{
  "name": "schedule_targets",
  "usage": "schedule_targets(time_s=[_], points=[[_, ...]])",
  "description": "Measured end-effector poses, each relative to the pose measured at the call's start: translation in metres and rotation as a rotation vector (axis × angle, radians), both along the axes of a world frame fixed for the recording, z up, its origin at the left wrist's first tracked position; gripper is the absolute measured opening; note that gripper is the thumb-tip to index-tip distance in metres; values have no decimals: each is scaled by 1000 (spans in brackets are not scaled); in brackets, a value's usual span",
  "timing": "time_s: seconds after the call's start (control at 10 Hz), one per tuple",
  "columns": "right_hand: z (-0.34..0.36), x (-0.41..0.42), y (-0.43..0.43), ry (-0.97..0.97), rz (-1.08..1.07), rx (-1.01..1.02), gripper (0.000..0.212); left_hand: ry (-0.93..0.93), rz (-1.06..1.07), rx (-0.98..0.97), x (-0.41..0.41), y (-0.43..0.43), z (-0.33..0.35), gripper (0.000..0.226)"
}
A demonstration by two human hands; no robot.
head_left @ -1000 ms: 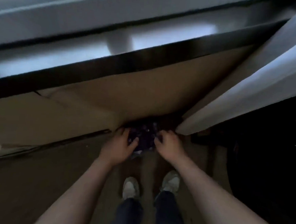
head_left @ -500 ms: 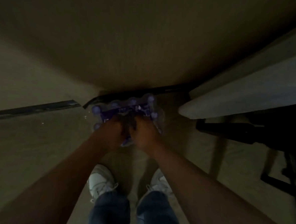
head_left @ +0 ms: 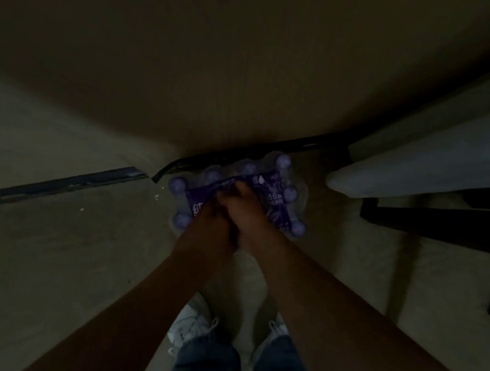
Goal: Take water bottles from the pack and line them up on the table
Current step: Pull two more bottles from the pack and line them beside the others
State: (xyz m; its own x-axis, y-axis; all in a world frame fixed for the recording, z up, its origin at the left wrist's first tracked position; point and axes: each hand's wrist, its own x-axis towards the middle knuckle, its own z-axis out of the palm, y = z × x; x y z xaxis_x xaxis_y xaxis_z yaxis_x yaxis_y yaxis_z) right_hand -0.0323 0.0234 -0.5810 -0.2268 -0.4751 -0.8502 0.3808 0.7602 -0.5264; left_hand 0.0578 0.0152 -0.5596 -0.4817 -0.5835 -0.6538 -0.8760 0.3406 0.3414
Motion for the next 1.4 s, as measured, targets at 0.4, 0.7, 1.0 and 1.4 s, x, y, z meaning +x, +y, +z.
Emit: schedule_targets(time_s=[0.4, 0.7, 1.0, 1.4], points=[[-17, 2, 7, 536, 156, -273, 1, 210, 387, 79, -8, 14, 4, 68], [-19, 2, 3, 597, 275, -318, 16, 286, 574, 62, -4, 15, -5, 41], [-20, 0, 10, 870, 550, -252, 25, 365, 674, 112, -3, 12, -7, 15], [-19, 1, 6, 686, 415, -309, 19, 385, 734, 128, -5, 15, -11, 22]])
